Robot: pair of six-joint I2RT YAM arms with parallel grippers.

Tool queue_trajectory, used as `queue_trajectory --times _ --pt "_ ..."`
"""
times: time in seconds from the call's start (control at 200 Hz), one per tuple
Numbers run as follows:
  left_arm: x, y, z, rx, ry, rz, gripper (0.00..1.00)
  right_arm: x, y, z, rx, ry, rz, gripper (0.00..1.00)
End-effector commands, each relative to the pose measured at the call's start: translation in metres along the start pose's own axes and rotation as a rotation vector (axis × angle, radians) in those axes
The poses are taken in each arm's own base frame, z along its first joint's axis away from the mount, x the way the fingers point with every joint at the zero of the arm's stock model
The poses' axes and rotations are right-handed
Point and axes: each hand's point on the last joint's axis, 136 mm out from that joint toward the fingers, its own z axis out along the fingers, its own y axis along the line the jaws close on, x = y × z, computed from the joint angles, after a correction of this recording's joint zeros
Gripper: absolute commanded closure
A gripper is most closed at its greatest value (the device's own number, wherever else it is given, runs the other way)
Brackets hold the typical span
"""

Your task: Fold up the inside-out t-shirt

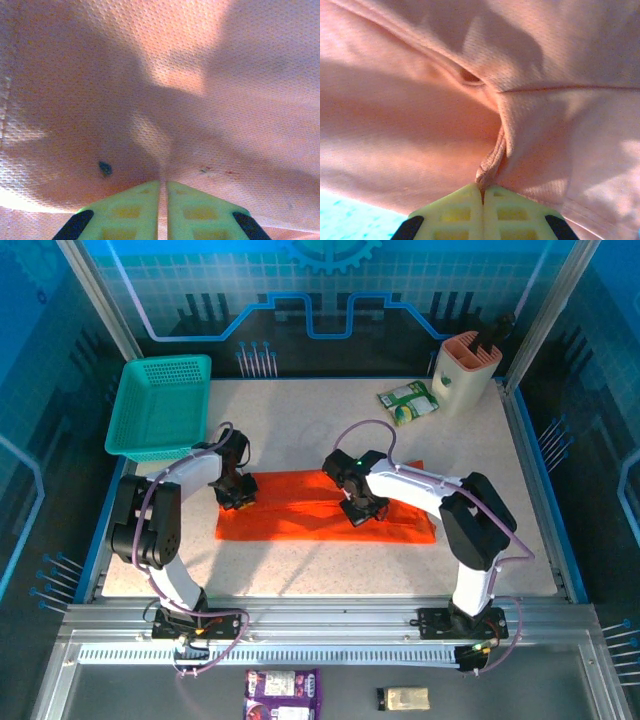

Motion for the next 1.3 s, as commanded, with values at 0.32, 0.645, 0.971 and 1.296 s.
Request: queue_trajectory --times 0.32,0.645,0.971,1.296 --pt "-0.022 -0.019 -0.015 0.019 0.002 0.077 0.87 -0.023 -0.024 -0.026 -0.423 -0.155 0.459 0.69" --pt "0.036 0.003 0.022 0.022 0.155 0.069 0.92 -0.044 -0.047 0.041 -0.466 -0.093 0.563 0.57" --pt "0.096 0.034 0.024 0.025 0.203 -0.016 0.91 -0.124 -0.026 0.052 -0.533 -0.125 0.387 0.57" --pt "0.148 0.014 0.020 0.138 0.232 -0.107 0.86 -0.224 -0.033 0.074 -0.543 -0.213 0.349 0.56"
